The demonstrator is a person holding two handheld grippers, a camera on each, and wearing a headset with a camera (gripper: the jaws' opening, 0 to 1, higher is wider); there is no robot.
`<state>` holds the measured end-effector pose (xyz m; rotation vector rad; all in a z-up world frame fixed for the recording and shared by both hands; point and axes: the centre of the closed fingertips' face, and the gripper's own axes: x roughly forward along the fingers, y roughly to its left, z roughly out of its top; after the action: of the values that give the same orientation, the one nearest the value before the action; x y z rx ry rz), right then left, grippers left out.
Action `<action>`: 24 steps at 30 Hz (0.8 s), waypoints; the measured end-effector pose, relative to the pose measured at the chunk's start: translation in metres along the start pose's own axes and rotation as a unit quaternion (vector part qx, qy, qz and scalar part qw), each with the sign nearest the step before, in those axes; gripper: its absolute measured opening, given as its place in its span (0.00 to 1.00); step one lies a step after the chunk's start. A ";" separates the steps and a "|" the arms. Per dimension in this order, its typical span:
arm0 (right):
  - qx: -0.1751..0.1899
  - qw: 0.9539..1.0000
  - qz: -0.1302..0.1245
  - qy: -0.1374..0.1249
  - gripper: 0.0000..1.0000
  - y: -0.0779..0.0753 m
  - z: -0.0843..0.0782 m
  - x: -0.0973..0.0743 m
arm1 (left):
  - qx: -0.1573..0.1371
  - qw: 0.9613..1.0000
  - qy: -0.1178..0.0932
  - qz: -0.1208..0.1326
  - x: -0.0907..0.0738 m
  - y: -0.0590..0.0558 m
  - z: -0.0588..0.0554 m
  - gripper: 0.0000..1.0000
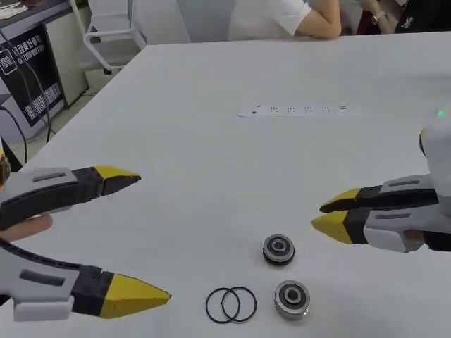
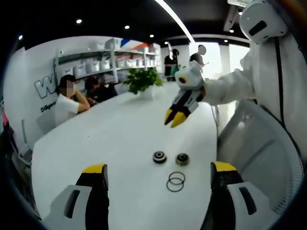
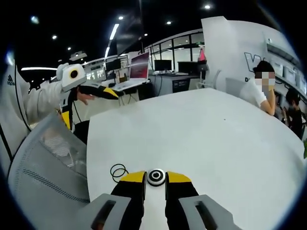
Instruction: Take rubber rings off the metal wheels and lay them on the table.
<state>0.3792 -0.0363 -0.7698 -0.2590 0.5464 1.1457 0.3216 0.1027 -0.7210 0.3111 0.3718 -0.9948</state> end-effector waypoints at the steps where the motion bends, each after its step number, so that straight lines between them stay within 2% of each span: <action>1: 0.001 1.000 0.001 0.000 0.12 -0.001 -0.002 0.000 | 0.002 1.000 0.001 -0.001 0.001 0.000 0.000 0.88; 4: 0.014 1.000 0.001 -0.004 0.12 -0.005 -0.005 -0.001 | 0.010 1.000 0.005 -0.015 0.012 -0.001 0.006 0.86; 7: 0.026 1.000 0.004 -0.009 0.14 -0.007 -0.010 0.000 | 0.021 0.999 -0.001 -0.030 0.023 -0.004 0.014 0.83; 11: 0.038 0.999 0.003 -0.011 0.15 -0.011 -0.018 0.003 | 0.016 0.999 -0.005 -0.047 0.036 -0.005 0.020 0.81; 17: 0.071 0.997 0.008 -0.017 0.17 -0.016 -0.029 0.006 | 0.017 0.999 -0.009 -0.050 0.052 0.001 0.023 0.74; 24: 0.080 0.997 0.011 -0.016 0.17 -0.017 -0.038 0.013 | 0.025 0.998 -0.016 -0.058 0.075 0.008 0.027 0.64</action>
<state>0.3884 -0.0501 -0.8101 -0.0971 0.6113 1.1199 0.3694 0.0391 -0.7290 0.3220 0.3399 -1.1236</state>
